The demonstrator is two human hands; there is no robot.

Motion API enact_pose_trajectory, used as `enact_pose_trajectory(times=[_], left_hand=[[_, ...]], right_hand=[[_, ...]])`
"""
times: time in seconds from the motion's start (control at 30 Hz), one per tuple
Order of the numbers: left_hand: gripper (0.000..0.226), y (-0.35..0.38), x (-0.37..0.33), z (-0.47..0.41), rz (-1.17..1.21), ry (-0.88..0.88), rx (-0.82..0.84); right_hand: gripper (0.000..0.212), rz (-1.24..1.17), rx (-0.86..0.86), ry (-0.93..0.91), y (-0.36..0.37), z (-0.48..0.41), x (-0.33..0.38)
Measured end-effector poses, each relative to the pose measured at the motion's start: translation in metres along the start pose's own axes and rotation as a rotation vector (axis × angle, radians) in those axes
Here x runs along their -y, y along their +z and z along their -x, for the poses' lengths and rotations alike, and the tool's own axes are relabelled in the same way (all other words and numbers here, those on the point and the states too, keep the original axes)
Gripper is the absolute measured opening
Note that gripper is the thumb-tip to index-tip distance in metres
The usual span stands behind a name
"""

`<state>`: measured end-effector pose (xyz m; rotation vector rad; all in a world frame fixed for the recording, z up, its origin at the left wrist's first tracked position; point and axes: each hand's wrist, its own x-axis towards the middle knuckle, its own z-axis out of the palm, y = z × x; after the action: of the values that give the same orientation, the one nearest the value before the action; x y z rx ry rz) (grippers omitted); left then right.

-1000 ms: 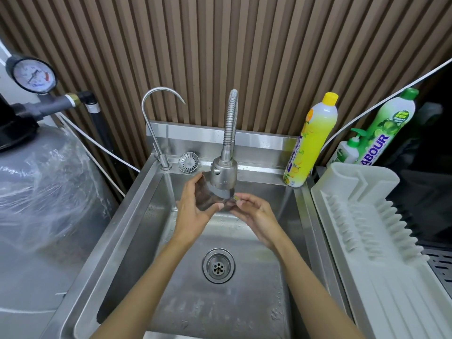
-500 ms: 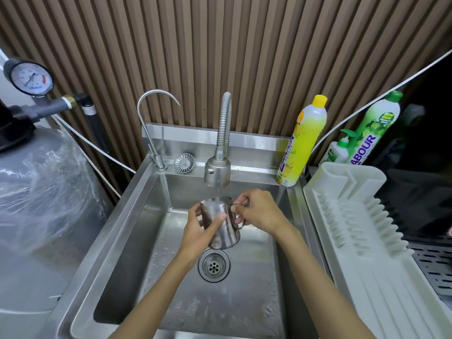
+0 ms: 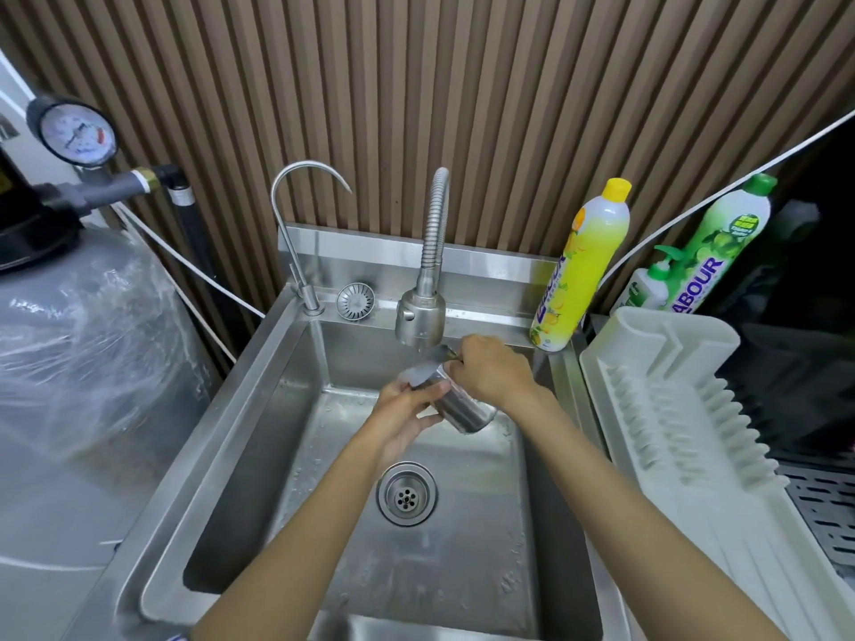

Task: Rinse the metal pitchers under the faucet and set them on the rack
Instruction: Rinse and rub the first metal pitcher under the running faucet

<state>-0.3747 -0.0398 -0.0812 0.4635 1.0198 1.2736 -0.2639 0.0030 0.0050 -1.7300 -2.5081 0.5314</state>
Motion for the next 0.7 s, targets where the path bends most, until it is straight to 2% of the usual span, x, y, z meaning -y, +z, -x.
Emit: enact_pose_trajectory(times=[0.07, 0.33, 0.7], left_hand=[[0.022, -0.006, -0.001, -0.003, 0.007, -0.078, -0.026], [0.026, -0.025, -0.002, -0.008, -0.097, -0.264, -0.148], [0.024, -0.025, 0.006, -0.003, -0.014, -0.317, -0.182]], right_hand=[[0.023, 0.009, -0.030, -0.003, 0.012, -0.002, 0.006], [0.023, 0.281, -0.076, -0.205, 0.055, 0.002, 0.022], [0.025, 0.506, -0.133, -0.431, 0.061, 0.008, 0.032]])
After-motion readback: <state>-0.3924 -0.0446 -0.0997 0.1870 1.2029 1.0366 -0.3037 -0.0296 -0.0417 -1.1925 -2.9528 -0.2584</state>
